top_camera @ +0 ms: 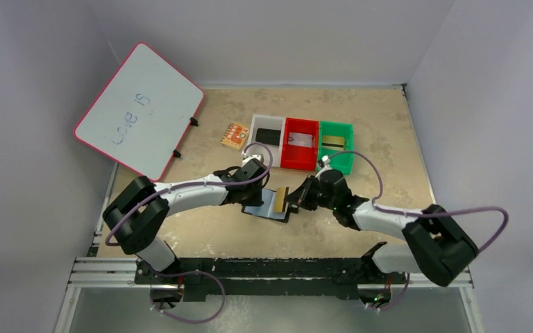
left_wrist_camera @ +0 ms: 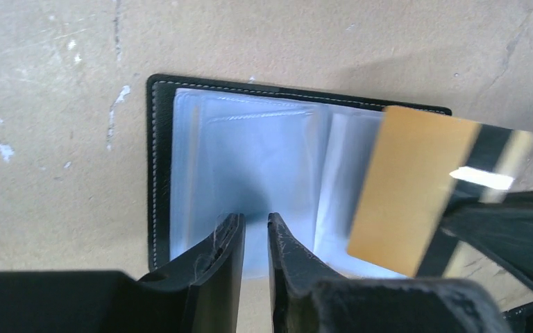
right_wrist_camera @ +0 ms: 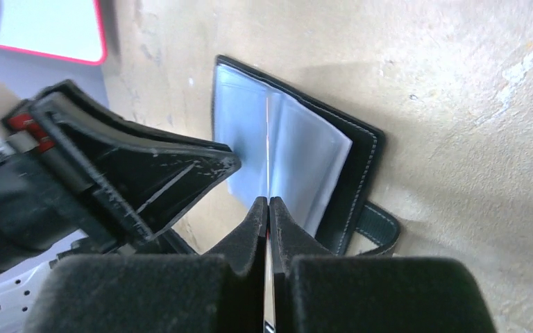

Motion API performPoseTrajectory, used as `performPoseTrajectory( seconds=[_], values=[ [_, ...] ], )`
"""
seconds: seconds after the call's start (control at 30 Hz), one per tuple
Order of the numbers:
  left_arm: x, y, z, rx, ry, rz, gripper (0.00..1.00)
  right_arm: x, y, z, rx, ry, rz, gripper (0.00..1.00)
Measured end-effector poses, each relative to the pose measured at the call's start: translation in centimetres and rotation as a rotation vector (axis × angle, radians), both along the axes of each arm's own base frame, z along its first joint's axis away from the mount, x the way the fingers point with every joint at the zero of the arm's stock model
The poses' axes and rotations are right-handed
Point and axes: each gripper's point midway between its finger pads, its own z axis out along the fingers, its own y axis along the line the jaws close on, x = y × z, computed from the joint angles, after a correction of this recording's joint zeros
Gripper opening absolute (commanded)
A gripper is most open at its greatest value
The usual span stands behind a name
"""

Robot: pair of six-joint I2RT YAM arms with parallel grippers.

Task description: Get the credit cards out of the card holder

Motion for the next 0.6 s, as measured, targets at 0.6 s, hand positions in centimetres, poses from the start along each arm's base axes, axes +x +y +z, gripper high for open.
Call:
performPoseTrajectory(
  seconds=[0.6],
  values=[
    [1.2, 1.8, 4.8, -0.020, -0.136, 0.090, 0.37, 0.1, -3.2, 8.1, -0.103, -0.549, 0.087, 0.00]
  ],
)
